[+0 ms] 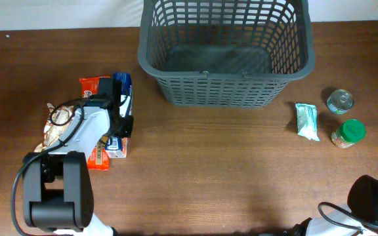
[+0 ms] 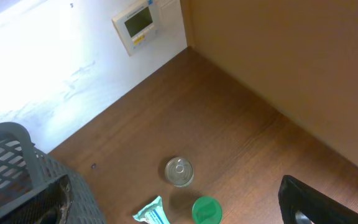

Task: Pack container
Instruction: 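Lift the blue pasta box with the left gripper into the basket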

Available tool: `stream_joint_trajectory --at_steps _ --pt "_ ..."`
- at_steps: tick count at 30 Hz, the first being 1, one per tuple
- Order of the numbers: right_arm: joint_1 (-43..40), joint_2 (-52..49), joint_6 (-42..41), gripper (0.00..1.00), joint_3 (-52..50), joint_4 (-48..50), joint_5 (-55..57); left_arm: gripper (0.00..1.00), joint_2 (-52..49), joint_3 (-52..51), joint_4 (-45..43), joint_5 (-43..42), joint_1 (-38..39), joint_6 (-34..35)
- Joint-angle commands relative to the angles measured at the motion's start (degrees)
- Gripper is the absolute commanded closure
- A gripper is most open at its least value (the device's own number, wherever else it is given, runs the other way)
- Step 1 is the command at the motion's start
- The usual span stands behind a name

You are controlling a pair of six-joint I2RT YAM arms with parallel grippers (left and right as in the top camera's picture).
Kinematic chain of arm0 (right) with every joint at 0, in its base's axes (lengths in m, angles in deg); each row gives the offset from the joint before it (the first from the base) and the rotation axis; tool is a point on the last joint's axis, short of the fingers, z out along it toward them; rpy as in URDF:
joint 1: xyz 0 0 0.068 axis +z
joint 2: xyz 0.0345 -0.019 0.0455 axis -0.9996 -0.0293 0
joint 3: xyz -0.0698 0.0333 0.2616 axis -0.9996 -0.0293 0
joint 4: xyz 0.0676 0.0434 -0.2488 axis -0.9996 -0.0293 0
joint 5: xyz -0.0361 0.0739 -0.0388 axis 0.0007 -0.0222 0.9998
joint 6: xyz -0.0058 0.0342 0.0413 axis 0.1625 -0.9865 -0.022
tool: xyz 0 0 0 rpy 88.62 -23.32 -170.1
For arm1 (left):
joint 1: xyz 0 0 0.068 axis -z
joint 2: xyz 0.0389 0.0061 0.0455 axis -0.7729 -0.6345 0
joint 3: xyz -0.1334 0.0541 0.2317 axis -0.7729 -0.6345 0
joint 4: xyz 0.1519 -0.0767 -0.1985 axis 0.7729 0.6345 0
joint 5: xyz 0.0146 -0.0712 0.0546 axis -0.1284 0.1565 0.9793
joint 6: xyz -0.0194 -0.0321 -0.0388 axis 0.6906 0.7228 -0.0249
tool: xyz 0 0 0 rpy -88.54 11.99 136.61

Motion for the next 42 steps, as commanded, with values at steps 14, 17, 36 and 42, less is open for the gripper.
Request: stream_joint_trajectory --at_steps 14,17,36,42 --pt "-0.3 -0.1 -0.4 0.01 -0.1 0.0 0.9 0.98 9.1 57.6 7.1 4.3 -0.2 -6.9" --pt "-0.3 -0.1 -0.4 0.01 -0.2 0.0 0.9 0.98 9.1 61.9 4.3 -7.3 0.1 -17.9" --pt "-0.3 -0.1 -0.4 0.01 -0.2 0.0 0.9 0.98 -14.1 62.2 -5.1 -26.2 18.3 -57.2" --pt "-0.3 -0.1 -0.4 0.01 -0.2 0.0 0.9 0.98 -23.7 62.2 -7.0 -17.6 21.1 -57.2"
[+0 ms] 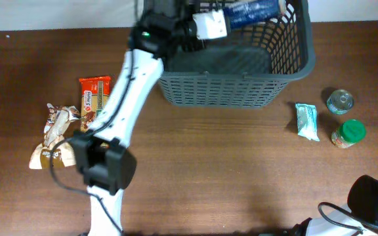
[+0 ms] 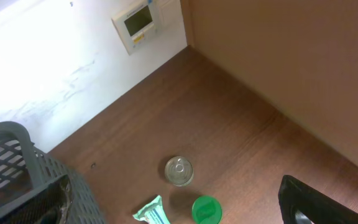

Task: Pack container
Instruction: 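Lift the blue pasta box with the left gripper into the basket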

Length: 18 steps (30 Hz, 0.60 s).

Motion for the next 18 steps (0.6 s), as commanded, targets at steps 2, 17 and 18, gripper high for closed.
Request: stream_joint_trajectory --at_steps 2,17,18 --pt "-0.3 -0.1 -0.5 0.01 -0.1 0.2 0.9 0.98 -4.2 0.3 -1.2 7.9 1.2 -3.2" --pt "-0.3 -0.1 -0.5 0.01 -0.1 0.2 0.9 0.01 -8.8 0.3 -2.4 17.9 1.2 -3.9" --pt "-0.3 -0.1 -0.5 0.01 -0.1 0.2 0.9 0.01 -8.1 0.3 -2.5 17.9 1.2 -2.4"
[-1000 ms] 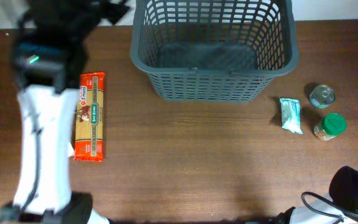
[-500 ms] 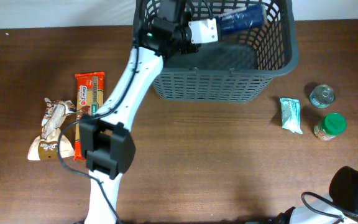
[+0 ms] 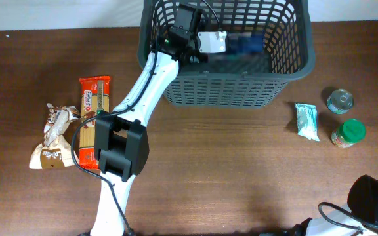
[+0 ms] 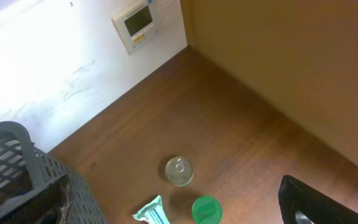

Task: Pack container
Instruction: 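Lift the blue pasta box with the left gripper into the basket, then return the left gripper and grasp the orange spaghetti pack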

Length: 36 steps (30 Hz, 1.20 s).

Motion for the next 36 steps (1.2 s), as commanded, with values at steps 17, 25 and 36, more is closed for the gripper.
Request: stream_joint_trajectory --at_steps 17,25,36 --pt "-0.3 -0.1 -0.5 0.01 -0.1 0.2 0.9 0.01 31.2 11.5 34.7 20.0 -5.5 42.3" --pt "-0.3 -0.1 -0.5 0.01 -0.1 0.2 0.9 0.01 28.1 4.3 56.9 17.6 -20.3 61.7" --pt "-0.3 -0.1 -0.5 0.01 -0.1 0.2 0.9 0.01 23.3 -26.1 43.5 9.6 -32.0 67.8"
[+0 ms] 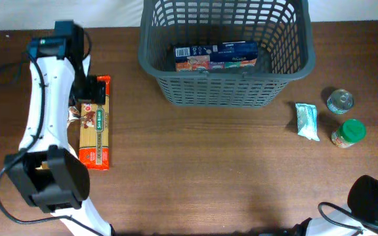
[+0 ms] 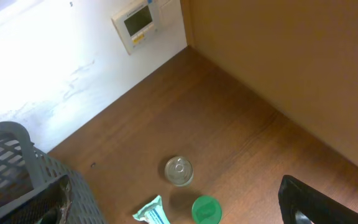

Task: Pack container
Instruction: 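Return the left gripper and grasp the orange spaghetti pack, then carry the spaghetti pack with the left gripper and drop it in the basket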

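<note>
The grey plastic basket (image 1: 225,85) stands at the table's far middle, and its corner (image 2: 17,180) shows in the right wrist view. Inside it lies a blue box (image 1: 215,56). My left gripper (image 1: 92,88) is over the top end of an orange pasta packet (image 1: 96,134) at the left; its jaws cannot be made out. A brown snack packet (image 1: 76,115) peeks from under that arm. Of my right gripper only a dark finger (image 2: 300,202) shows, held high at the table's right.
Right of the basket lie a white-green packet (image 1: 306,121) (image 2: 154,213), a tin can (image 1: 340,101) (image 2: 179,170) and a green-lidded jar (image 1: 348,132) (image 2: 206,210). The right arm's base (image 1: 373,203) sits at the near right corner. A wall panel (image 2: 138,23) is behind.
The blue box now lies in the basket, free of my left gripper. That gripper was inside the basket and is now back at the left, over the orange packet. The right arm has not moved.
My left gripper was on the blue box among the packets at the left. Then it held the box above the basket's rim, then low inside the basket. Now the box rests in the basket and the gripper is back over the packets.
</note>
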Available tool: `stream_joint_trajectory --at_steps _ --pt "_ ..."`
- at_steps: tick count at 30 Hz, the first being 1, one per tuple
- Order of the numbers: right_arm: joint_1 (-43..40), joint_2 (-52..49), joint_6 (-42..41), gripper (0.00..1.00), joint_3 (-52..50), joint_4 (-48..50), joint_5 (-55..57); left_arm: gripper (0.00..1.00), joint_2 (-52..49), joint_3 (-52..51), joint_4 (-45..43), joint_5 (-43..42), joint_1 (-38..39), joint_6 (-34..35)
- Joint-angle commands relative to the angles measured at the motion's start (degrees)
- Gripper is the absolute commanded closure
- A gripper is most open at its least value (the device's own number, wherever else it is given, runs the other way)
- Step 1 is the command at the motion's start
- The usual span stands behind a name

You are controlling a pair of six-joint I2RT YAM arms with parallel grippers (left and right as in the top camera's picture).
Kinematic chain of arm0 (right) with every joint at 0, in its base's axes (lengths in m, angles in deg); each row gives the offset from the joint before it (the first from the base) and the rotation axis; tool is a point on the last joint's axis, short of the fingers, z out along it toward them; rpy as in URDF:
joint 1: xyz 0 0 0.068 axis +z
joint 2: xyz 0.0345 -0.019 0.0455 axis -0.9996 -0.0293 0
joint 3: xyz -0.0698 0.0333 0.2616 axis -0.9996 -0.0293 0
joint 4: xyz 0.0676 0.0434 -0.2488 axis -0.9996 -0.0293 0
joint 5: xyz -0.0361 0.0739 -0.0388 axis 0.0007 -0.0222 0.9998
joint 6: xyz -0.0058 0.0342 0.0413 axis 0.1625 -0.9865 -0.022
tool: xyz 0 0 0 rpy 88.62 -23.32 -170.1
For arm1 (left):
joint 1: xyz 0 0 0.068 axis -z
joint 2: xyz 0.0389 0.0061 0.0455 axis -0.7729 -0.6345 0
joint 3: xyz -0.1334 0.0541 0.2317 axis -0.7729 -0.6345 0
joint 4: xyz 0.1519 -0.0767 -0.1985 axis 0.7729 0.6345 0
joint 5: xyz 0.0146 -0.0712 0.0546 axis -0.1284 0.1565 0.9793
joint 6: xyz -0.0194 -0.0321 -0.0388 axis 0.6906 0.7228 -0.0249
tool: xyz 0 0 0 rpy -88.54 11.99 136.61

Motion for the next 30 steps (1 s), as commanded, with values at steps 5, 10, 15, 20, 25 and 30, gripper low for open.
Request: stream_joint_trajectory --at_steps 5,10,15,20,25,30 --pt "-0.3 -0.1 -0.5 0.01 0.0 0.2 0.9 0.00 -0.6 -16.5 -10.8 -6.8 -3.3 1.2" --pt "-0.3 -0.1 -0.5 0.01 0.0 0.2 0.9 0.00 -2.5 -25.8 -22.6 -7.7 -3.4 0.9" --pt "-0.3 -0.1 -0.5 0.01 0.0 0.2 0.9 0.07 -3.4 -26.6 -28.4 -7.7 -3.8 -0.4" --pt "-0.3 -0.1 -0.5 0.01 0.0 0.2 0.9 0.11 -5.0 -26.6 -31.4 -7.7 -3.9 -2.8" --pt "-0.3 -0.1 -0.5 0.01 0.0 0.2 0.9 0.11 -9.5 -26.7 -32.2 -7.7 -3.9 -3.4" --pt "-0.3 -0.1 -0.5 0.01 0.0 0.2 0.9 0.19 -12.5 -26.7 -31.6 -7.7 -3.9 -3.9"
